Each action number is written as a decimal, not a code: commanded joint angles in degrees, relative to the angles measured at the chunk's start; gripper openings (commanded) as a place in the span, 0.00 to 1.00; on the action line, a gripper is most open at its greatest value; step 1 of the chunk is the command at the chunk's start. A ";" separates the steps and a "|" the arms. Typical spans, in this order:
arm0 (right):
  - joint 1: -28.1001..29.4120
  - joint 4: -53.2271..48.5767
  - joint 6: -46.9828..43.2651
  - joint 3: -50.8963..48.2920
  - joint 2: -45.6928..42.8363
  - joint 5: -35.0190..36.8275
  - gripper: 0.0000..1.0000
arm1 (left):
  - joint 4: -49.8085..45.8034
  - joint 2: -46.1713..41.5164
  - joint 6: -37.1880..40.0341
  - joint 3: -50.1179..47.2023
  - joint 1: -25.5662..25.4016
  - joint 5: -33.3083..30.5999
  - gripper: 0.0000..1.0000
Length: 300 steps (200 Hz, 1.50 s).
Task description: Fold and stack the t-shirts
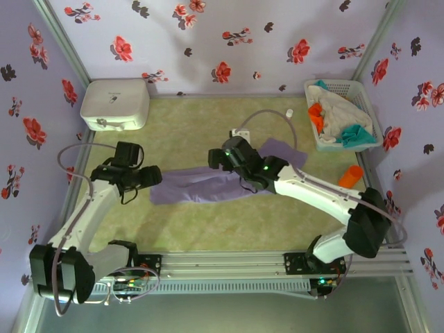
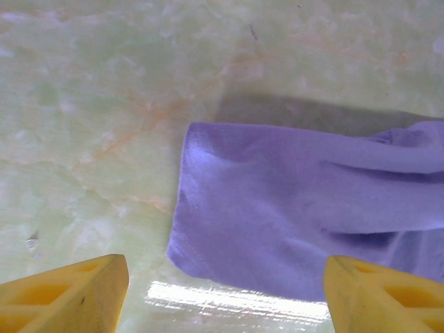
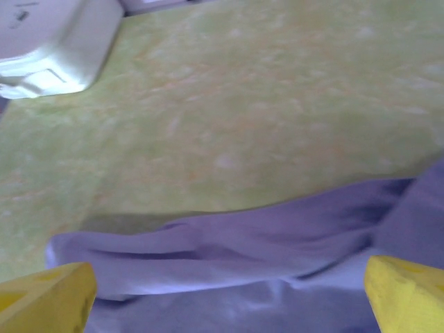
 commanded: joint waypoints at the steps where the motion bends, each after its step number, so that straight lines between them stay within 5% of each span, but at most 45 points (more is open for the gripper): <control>1: -1.40 -5.21 0.07 -2.66 -3.71 3.13 0.99 | 7.47 2.77 -3.99 -0.22 0.40 3.84 0.72; 88: -11.10 -9.38 4.24 -11.26 -14.02 -0.70 0.86 | 16.67 22.23 -0.93 6.31 -1.38 4.42 0.67; 136: -14.44 -10.99 4.07 -12.60 -16.18 -3.40 0.86 | 17.41 30.02 2.53 12.78 -7.66 3.54 0.67; 203: -15.25 -11.21 4.03 -13.78 -17.34 -2.94 0.86 | 10.40 38.40 5.36 18.64 -18.20 -6.99 0.63; 215: -15.66 -10.69 3.91 -14.36 -17.18 -2.78 0.86 | 9.96 38.73 4.77 17.90 -19.09 -7.97 0.56; 243: -19.24 -11.15 3.03 -12.03 -12.97 -4.58 0.84 | 9.95 37.13 2.97 15.11 -20.43 -8.57 0.21; 300: -26.65 -15.40 2.83 -0.93 1.11 -12.07 0.79 | 7.85 23.70 -0.75 11.34 -22.07 -13.09 0.02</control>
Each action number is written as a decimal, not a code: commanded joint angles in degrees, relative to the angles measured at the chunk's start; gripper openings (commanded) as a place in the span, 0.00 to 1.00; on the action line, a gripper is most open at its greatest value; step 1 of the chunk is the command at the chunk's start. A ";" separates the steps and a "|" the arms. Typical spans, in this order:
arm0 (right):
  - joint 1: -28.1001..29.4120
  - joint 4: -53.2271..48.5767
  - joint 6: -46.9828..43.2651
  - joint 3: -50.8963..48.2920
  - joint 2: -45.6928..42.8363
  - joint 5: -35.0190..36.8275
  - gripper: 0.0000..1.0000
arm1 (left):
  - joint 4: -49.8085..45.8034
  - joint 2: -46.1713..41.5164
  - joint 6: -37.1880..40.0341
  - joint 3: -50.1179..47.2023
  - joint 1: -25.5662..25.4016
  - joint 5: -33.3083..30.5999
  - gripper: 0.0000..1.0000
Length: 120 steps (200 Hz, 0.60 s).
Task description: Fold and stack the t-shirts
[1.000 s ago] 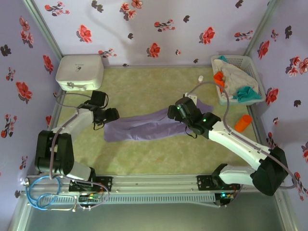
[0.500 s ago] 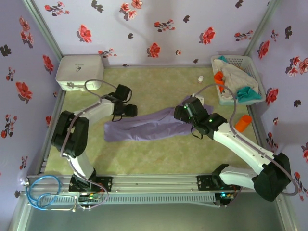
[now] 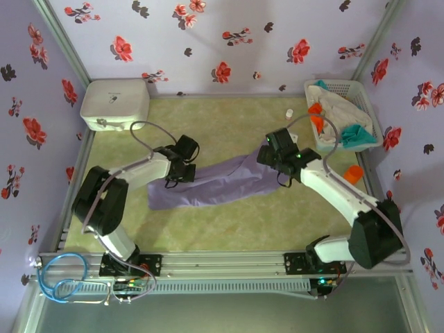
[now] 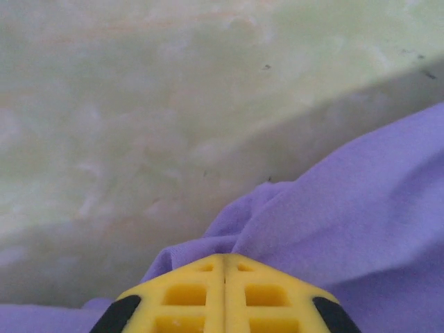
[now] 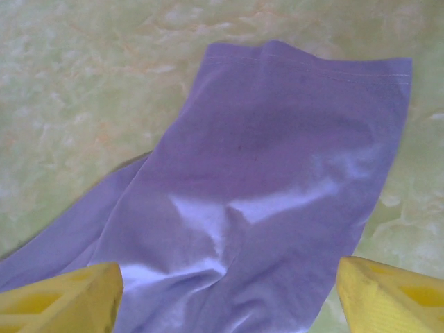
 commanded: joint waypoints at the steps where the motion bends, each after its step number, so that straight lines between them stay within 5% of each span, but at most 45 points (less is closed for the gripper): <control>1: -2.67 -3.40 0.10 5.45 4.78 -5.07 0.79 | -2.23 -7.60 -2.18 -0.60 -0.41 -3.55 0.02; 44: -3.89 -6.07 -1.72 9.41 8.77 -5.96 0.79 | -2.15 -14.64 -2.50 -3.74 -0.49 -4.15 0.00; 120: -5.90 -7.58 -6.56 16.23 19.11 -6.91 0.75 | -0.39 -14.68 -3.50 -6.14 -2.80 -3.69 0.00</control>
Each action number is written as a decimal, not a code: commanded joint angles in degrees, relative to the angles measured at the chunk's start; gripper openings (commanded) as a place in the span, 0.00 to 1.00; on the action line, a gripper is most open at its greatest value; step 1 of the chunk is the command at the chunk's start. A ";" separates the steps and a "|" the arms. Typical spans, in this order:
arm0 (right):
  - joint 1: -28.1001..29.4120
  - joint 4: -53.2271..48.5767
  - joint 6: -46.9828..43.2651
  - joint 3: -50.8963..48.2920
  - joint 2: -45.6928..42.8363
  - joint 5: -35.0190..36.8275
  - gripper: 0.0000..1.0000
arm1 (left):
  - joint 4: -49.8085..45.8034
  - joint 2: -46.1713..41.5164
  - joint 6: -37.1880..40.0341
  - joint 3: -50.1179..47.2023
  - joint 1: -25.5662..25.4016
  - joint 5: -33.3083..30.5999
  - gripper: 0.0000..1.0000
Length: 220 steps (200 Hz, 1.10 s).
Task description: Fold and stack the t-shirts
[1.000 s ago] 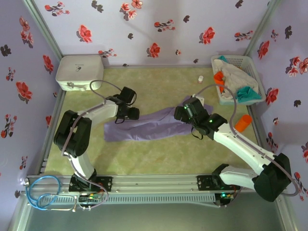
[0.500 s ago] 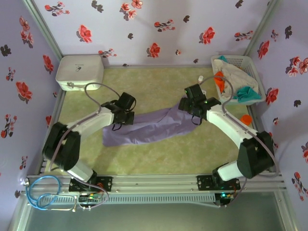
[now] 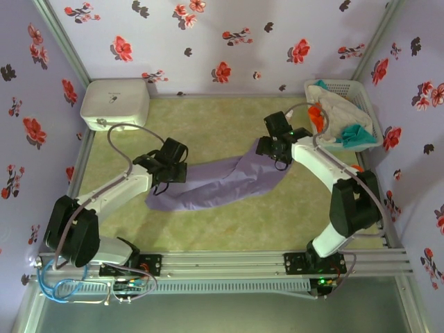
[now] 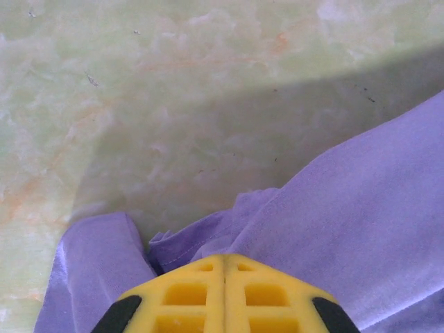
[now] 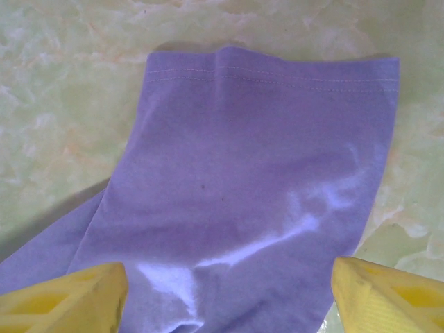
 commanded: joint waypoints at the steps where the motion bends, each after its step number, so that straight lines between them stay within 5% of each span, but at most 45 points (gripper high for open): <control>1: -0.94 -1.79 -2.53 3.63 3.97 -1.00 0.75 | 0.20 0.36 -2.36 -0.16 -2.36 -1.06 0.00; 98: -2.76 3.31 -2.68 15.34 25.77 -6.54 0.64 | 1.50 7.05 -16.99 -1.60 -18.85 -10.92 0.00; 108: -3.07 3.42 -2.66 15.87 27.05 -6.91 0.56 | 0.98 7.95 -17.52 -1.30 -19.13 -10.89 0.06; 123: -3.61 3.59 -2.36 15.44 27.31 -6.92 0.26 | -1.07 8.52 -16.60 0.05 -19.04 -10.71 0.29; 138: -4.15 4.39 -2.24 12.80 25.12 -5.94 0.00 | -4.65 7.66 -14.61 2.16 -18.04 -10.64 0.43; 157: -4.38 5.92 -2.43 7.11 20.15 -4.23 0.00 | -7.37 5.16 -11.28 3.74 -14.10 -7.58 0.54; 220: -3.90 10.71 -1.97 -11.56 2.02 -3.47 0.00 | -3.54 5.02 -1.59 5.35 5.29 7.40 0.57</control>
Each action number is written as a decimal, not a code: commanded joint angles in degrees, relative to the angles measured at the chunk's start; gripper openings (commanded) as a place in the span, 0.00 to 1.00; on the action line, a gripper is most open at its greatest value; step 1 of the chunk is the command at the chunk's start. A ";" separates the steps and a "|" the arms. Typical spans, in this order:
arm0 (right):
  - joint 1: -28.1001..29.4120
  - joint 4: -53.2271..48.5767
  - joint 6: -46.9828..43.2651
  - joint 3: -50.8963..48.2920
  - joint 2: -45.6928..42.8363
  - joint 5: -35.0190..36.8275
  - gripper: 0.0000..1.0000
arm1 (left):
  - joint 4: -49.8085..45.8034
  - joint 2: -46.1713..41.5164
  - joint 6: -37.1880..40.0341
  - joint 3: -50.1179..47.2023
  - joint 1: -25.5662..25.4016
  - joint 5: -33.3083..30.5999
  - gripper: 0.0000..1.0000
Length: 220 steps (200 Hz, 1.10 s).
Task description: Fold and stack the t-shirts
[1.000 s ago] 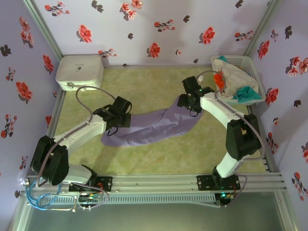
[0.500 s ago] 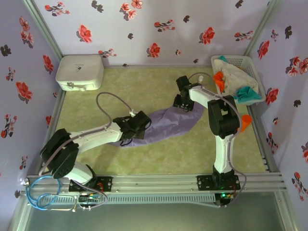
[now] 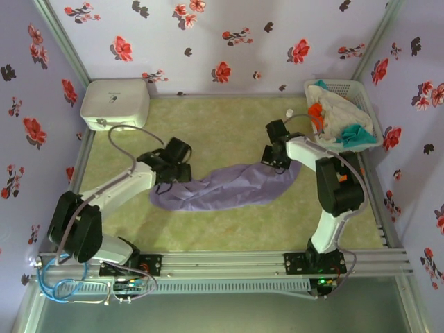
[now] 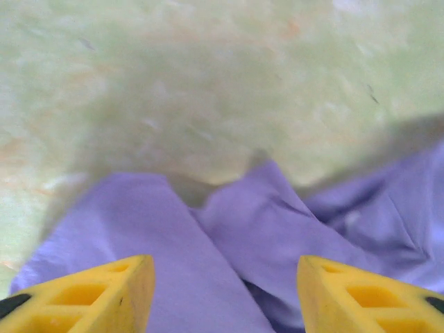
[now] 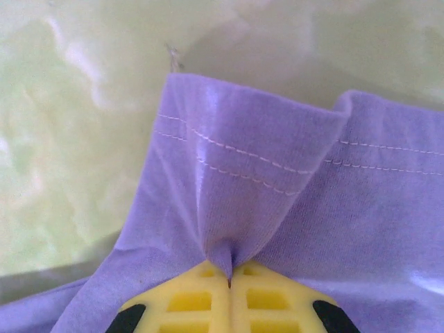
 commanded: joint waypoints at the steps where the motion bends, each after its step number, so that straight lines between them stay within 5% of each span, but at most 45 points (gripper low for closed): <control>1: 0.22 2.54 0.39 -5.53 -6.52 1.67 0.00 | -0.68 2.85 5.82 2.86 3.50 5.76 0.56; 54: 0.22 1.75 -0.50 -10.94 -10.25 2.45 0.00 | -6.73 16.07 11.58 11.02 6.18 5.63 0.57; 119: 0.23 1.71 -0.76 -11.43 -9.90 3.15 0.08 | -8.73 22.33 13.26 12.67 5.87 9.00 0.54; 189: 0.25 1.87 -0.40 -11.26 -8.89 4.08 0.05 | -6.03 16.69 9.82 7.56 4.08 8.83 0.07; 220: 0.27 2.45 0.39 -12.13 -10.84 6.14 0.01 | -7.48 11.55 10.13 7.02 4.29 3.97 0.00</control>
